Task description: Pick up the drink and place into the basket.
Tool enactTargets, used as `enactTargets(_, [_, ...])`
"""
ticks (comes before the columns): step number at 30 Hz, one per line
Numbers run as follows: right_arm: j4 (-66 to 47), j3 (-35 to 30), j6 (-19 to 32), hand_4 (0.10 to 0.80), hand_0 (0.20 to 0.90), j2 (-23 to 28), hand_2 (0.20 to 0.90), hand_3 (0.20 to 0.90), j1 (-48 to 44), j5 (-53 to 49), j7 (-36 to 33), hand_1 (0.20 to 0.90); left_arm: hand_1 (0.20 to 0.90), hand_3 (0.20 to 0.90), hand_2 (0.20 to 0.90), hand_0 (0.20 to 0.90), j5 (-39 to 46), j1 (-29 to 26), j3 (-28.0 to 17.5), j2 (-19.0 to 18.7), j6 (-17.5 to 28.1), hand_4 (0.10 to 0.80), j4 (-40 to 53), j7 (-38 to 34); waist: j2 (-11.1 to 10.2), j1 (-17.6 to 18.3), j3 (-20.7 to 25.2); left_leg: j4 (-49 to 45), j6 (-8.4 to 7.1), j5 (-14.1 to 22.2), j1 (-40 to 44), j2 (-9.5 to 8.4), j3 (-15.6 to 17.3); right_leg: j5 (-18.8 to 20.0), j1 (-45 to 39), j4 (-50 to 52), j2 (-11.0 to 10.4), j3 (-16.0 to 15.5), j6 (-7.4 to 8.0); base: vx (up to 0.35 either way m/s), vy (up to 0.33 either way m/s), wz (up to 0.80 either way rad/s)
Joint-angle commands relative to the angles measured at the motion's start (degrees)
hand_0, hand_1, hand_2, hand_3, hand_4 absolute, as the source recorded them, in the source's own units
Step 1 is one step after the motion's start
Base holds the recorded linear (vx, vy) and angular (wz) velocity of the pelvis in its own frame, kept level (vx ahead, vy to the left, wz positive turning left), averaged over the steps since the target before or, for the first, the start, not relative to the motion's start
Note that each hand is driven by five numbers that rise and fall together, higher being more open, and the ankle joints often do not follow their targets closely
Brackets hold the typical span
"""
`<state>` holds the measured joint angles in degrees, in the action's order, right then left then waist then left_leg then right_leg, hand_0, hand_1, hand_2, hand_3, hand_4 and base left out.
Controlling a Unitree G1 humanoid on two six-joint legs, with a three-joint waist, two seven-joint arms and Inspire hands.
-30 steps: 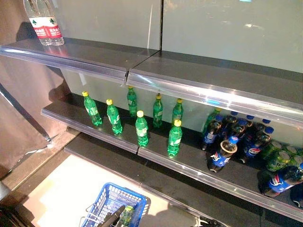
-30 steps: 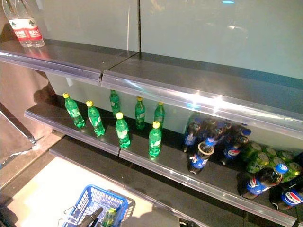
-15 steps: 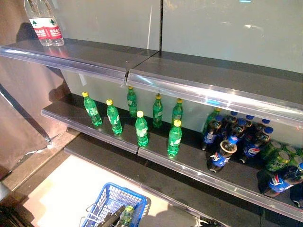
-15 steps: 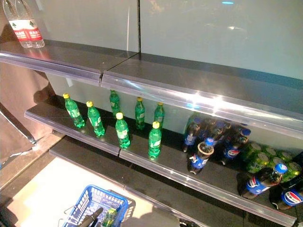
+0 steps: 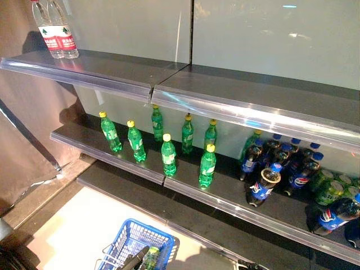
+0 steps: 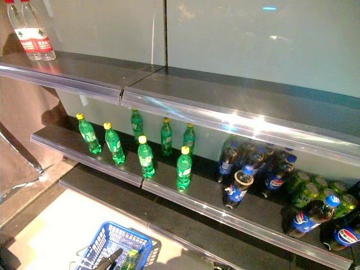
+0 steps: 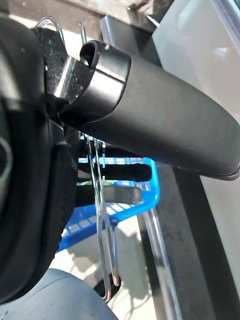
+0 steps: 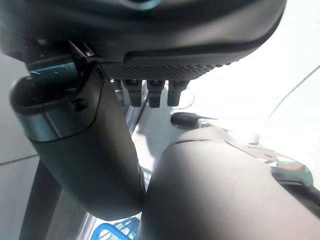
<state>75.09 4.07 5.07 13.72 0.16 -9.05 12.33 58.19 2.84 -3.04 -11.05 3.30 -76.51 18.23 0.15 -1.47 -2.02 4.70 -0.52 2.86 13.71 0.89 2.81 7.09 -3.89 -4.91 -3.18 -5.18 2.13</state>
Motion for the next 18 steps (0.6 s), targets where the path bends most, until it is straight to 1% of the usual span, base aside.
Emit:
enactTargets(1, [2.41, -0.11, 5.26, 0.800, 0.900, 2.00, 0.900, 0.900, -4.00, -3.13, 2.31, 0.900, 0.300, 0.200, 0.300, 0.300, -2.01, -3.75, -1.04, -0.52, 5.04, 0.100, 1.23, 3.01, -0.42, -0.82, 0.22, -3.27, 1.99, 0.56, -4.94, -5.66, 0.92, -6.46, -3.31, 2.69, 2.64, -0.22, -0.25, 0.000, 0.000, 0.00])
enactTargets(4, [-1.17, 0.13, 7.32, 0.800, 0.900, 2.15, 0.900, 0.900, -4.12, -5.95, 3.45, 0.900, 0.300, 0.200, 0.300, 0.300, -2.09, -3.54, -0.97, -0.87, 4.48, 0.100, 1.98, 2.72, -0.53, -0.68, 0.13, -3.25, 1.99, 0.53, -5.03, -5.60, 0.95, -6.35, -3.13, 2.70, 2.66, -0.04, -0.16, 0.000, 0.000, 0.00])
enactTargets(7, [-4.91, 0.95, 10.72, 0.800, 0.900, 2.07, 0.900, 0.900, -3.84, -5.81, 3.66, 0.900, 0.300, 0.200, 0.300, 0.300, -2.11, -3.26, -0.84, -1.17, 4.30, 0.100, 2.73, 2.28, -0.72, -0.48, 0.01, -3.36, 2.06, 0.51, -5.38, -5.57, 1.06, -6.23, -2.77, 2.76, 2.71, 0.26, -0.08, 0.000, 0.000, 0.00])
enactTargets(9, [-10.01, 2.25, 12.96, 0.800, 0.900, 2.15, 0.900, 0.900, -3.17, -5.06, 3.73, 0.900, 0.300, 0.200, 0.300, 0.300, -2.79, -2.87, -0.71, -1.35, 4.22, 0.100, 3.54, 1.75, -1.05, -0.30, -0.07, -3.45, 2.18, 0.45, -5.74, -5.57, 1.08, -6.05, -2.44, 2.76, 2.76, 0.47, -0.03, -0.026, -0.032, -0.06])
enactTargets(13, [-21.57, 5.00, 12.94, 0.800, 0.900, 2.67, 0.900, 0.900, -1.99, -5.34, 3.12, 0.900, 0.300, 0.200, 0.300, 0.300, -3.23, -2.50, -0.41, -1.52, 3.92, 0.100, 5.13, 0.89, -1.53, 0.16, -0.37, -3.61, 2.31, 0.35, -6.17, -5.65, 0.90, -5.75, -1.99, 2.73, 2.87, 0.92, 0.04, -0.017, -0.025, -0.08])
enactTargets(15, [-28.93, 6.15, 10.89, 0.800, 0.900, 2.95, 0.900, 0.900, -1.14, -5.45, 1.78, 0.900, 0.300, 0.200, 0.300, 0.300, -3.41, -1.98, -0.27, -1.47, 3.91, 0.100, 6.14, 0.60, -1.71, 0.51, -0.43, -3.60, 2.39, 0.25, -6.37, -5.66, 0.89, -5.61, -1.78, 2.67, 2.94, 1.27, 0.06, 0.000, 0.000, 0.00])
enactTargets(17, [-38.09, 6.98, 9.49, 0.800, 0.900, 3.68, 0.900, 0.900, 0.19, -4.61, 0.27, 0.900, 0.300, 0.200, 0.300, 0.300, -3.83, -1.19, -0.33, -1.41, 3.38, 0.100, 8.15, -0.39, -1.90, 1.02, -0.53, -3.53, 2.43, 0.17, -6.51, -5.69, 0.90, -5.38, -1.59, 2.51, 3.03, 1.64, 0.17, 0.000, 0.000, 0.00])
enactTargets(18, [-40.75, 7.11, 9.38, 0.800, 0.900, 3.91, 0.900, 0.900, 0.72, -4.51, -0.02, 0.900, 0.300, 0.200, 0.300, 0.300, -3.98, -0.84, -0.31, -1.33, 3.26, 0.100, 8.81, -0.72, -1.96, 1.25, -0.53, -3.52, 2.47, 0.14, -6.57, -5.72, 0.89, -5.31, -1.45, 2.53, 3.07, 1.81, 0.20, 0.000, 0.000, 0.00])
